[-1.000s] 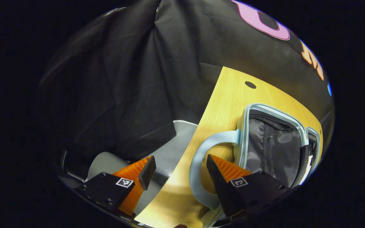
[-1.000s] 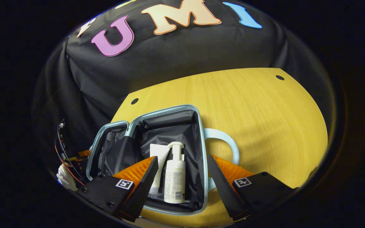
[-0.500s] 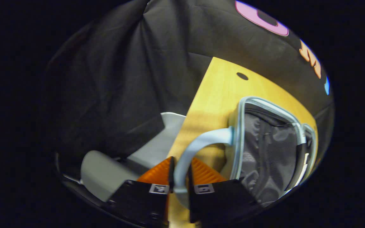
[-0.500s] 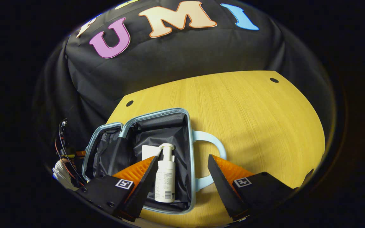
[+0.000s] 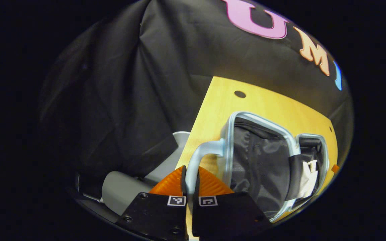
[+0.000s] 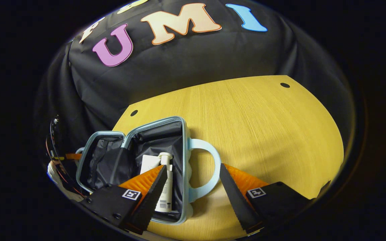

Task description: First open the suitcase, pack the skin care products into it, and then close the suitcase.

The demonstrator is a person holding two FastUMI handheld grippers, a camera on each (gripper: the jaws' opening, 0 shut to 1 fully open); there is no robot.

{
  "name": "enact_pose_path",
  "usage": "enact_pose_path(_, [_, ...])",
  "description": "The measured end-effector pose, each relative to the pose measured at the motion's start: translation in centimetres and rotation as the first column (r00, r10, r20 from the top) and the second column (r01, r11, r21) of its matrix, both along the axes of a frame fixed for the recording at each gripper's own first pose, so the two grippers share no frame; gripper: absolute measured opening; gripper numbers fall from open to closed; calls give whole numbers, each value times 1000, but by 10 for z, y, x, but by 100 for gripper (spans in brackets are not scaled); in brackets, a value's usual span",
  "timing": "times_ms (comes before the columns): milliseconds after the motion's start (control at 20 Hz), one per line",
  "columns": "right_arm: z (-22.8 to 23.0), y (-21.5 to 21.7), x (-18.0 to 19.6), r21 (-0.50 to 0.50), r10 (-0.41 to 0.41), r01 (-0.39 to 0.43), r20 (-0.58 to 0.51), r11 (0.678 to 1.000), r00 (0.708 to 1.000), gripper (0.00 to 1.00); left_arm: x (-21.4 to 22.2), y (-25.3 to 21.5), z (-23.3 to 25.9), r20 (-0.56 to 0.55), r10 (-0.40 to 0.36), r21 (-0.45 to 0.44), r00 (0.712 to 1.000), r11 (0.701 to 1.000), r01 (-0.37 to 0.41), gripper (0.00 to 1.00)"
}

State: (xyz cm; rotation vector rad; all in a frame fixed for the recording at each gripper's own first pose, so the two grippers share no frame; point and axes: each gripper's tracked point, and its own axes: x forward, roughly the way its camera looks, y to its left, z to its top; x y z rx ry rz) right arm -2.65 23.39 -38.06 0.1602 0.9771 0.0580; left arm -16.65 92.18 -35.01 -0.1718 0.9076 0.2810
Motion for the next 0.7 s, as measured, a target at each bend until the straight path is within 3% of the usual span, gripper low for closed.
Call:
enact_pose_path(450, [11, -35, 6, 48, 3, -4, 16, 999, 1000, 99, 21, -104, 115, 162, -154, 17, 975, 988, 153, 0])
enact_pose_path(700, [16, -70, 3, 64, -40, 40, 10, 997, 999, 99, 35, -158, 146, 197, -243, 32, 950, 970, 241, 0])
